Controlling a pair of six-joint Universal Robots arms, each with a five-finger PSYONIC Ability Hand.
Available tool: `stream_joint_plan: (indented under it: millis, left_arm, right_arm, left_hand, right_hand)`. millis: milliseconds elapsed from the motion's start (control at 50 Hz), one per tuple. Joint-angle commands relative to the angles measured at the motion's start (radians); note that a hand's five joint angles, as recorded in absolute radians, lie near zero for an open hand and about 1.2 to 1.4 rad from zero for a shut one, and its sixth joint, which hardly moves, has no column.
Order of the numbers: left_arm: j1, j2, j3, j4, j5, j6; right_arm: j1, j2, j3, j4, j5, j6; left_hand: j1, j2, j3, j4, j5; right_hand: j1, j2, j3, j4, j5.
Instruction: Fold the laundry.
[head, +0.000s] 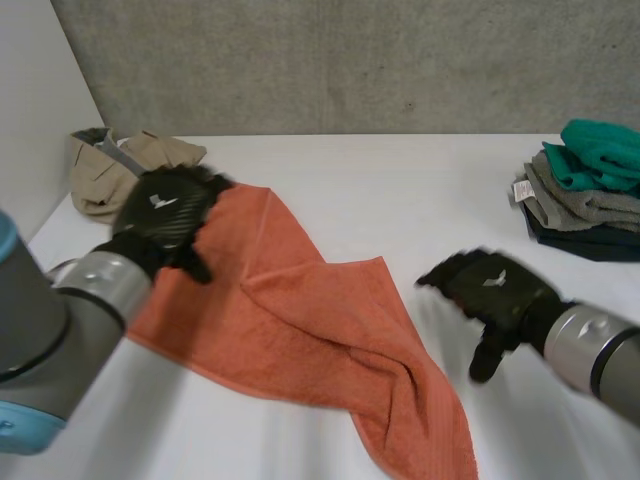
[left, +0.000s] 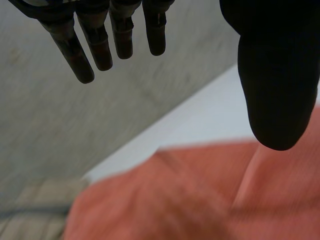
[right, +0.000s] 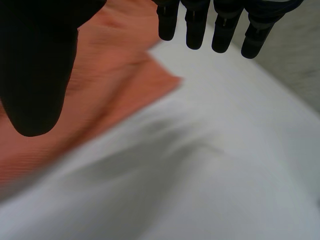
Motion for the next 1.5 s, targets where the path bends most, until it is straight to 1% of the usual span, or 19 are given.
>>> stream_joint_plan:
  millis: [20,100,140,180,260,320,400,460,560,640,700,900,1020,1040,1100,1120,1240,1380,1500]
  left_arm:
    - [0.187,-0.015,-0.069,-0.007,0.031,0.130]
    - [0.251,-0.020,-0.088,-0.007,0.080,0.135]
    - [0.276,-0.020,-0.099,-0.007,0.120,0.132]
    - [0.282,-0.018,-0.106,-0.007,0.141,0.130]
    - [0.284,-0.013,-0.115,-0.006,0.163,0.130]
    - [0.278,-0.006,-0.123,-0.007,0.164,0.130]
    - [0.273,0.003,-0.129,-0.006,0.164,0.129]
    - [0.273,0.019,-0.132,-0.006,0.164,0.129]
    - [0.273,0.051,-0.143,-0.007,0.166,0.127]
    - [0.271,0.071,-0.152,-0.007,0.166,0.127]
    - [0.270,0.075,-0.158,-0.007,0.166,0.127]
    - [0.264,0.071,-0.177,-0.007,0.166,0.127]
    - [0.264,0.066,-0.188,-0.006,0.166,0.127]
    - [0.264,0.065,-0.188,-0.006,0.164,0.129]
    - [0.265,0.059,-0.191,-0.007,0.163,0.129]
    - [0.265,0.059,-0.192,-0.009,0.161,0.129]
    - [0.264,0.040,-0.215,-0.009,0.164,0.130]
    - [0.226,-0.010,-0.231,-0.008,0.175,0.129]
    - [0.155,-0.084,-0.218,0.020,0.175,0.132]
  right_arm:
    - [0.126,0.006,0.074,-0.050,0.003,0.101]
    - [0.145,0.020,0.117,-0.172,0.015,0.175]
    - [0.157,0.063,0.123,-0.252,0.050,0.192]
    - [0.177,0.104,0.120,-0.301,0.088,0.192]
    - [0.233,0.207,0.082,-0.416,0.235,0.188]
    - [0.243,0.241,0.062,-0.450,0.276,0.185]
    - [0.241,0.279,0.035,-0.472,0.299,0.178]
    - [0.227,0.276,0.028,-0.493,0.300,0.179]
    - [0.200,0.204,-0.001,-0.556,0.299,0.170]
    - [0.097,0.192,-0.081,-0.545,0.296,0.161]
    - [0.014,0.250,-0.171,-0.533,0.293,0.136]
    - [-0.091,0.549,-0.555,-0.502,0.329,-0.006]
    - [-0.101,0.670,-0.673,-0.493,0.337,-0.012]
    - [-0.101,0.684,-0.682,-0.493,0.336,-0.016]
    - [-0.101,0.687,-0.686,-0.493,0.340,-0.012]
    - [-0.098,0.683,-0.683,-0.490,0.342,-0.008]
    - [-0.096,0.606,-0.601,-0.482,0.340,-0.011]
    - [-0.104,0.414,-0.407,-0.440,0.317,-0.016]
    - [-0.108,0.338,-0.255,-0.387,0.218,-0.012]
  left_hand:
    - [-0.001,0.007,0.001,0.008,0.019]
    - [0.008,0.016,0.010,0.017,0.027]
    - [0.011,0.019,0.013,0.020,0.030]
    - [0.011,0.019,0.013,0.020,0.030]
    - [0.011,0.019,0.013,0.020,0.030]
    - [0.011,0.019,0.013,0.020,0.030]
    - [0.011,0.019,0.013,0.020,0.030]
    - [0.008,0.016,0.010,0.017,0.027]
    - [0.008,0.016,0.010,0.017,0.027]
    - [0.008,0.016,0.010,0.017,0.027]
    - [0.005,0.013,0.007,0.014,0.025]
    - [0.008,0.016,0.010,0.017,0.027]
    - [0.020,0.028,0.022,0.029,0.039]
    - [0.023,0.031,0.024,0.032,0.042]
    - [0.081,0.089,0.083,0.090,0.101]
    - [0.096,0.104,0.098,0.105,0.115]
    - [0.125,0.134,0.127,0.134,0.145]
    - [0.219,0.228,0.221,0.228,0.239]
    - [0.272,0.280,0.274,0.281,0.292]
  right_hand:
    - [-0.050,-0.032,-0.031,-0.032,-0.047]
    - [-0.001,0.016,0.017,0.016,0.001]
    - [0.052,0.069,0.070,0.069,0.054]
    - [0.098,0.116,0.117,0.116,0.101]
    - [0.336,0.353,0.354,0.353,0.338]
    - [0.433,0.450,0.452,0.450,0.436]
    - [1.170,1.188,1.189,1.188,1.173]
    - [1.172,1.190,1.191,1.189,1.175]
    - [1.172,1.190,1.191,1.189,1.175]
    - [1.172,1.190,1.191,1.189,1.175]
    - [1.172,1.190,1.191,1.189,1.175]
    - [1.172,1.190,1.191,1.189,1.175]
    - [1.172,1.190,1.191,1.189,1.175]
    - [0.906,0.923,0.925,0.923,0.908]
    - [0.365,0.383,0.384,0.382,0.368]
    - [-0.041,-0.024,-0.022,-0.024,-0.038]
    - [-0.050,-0.032,-0.031,-0.032,-0.047]
    - [-0.050,-0.032,-0.031,-0.032,-0.047]
    - [-0.050,-0.032,-0.031,-0.032,-0.047]
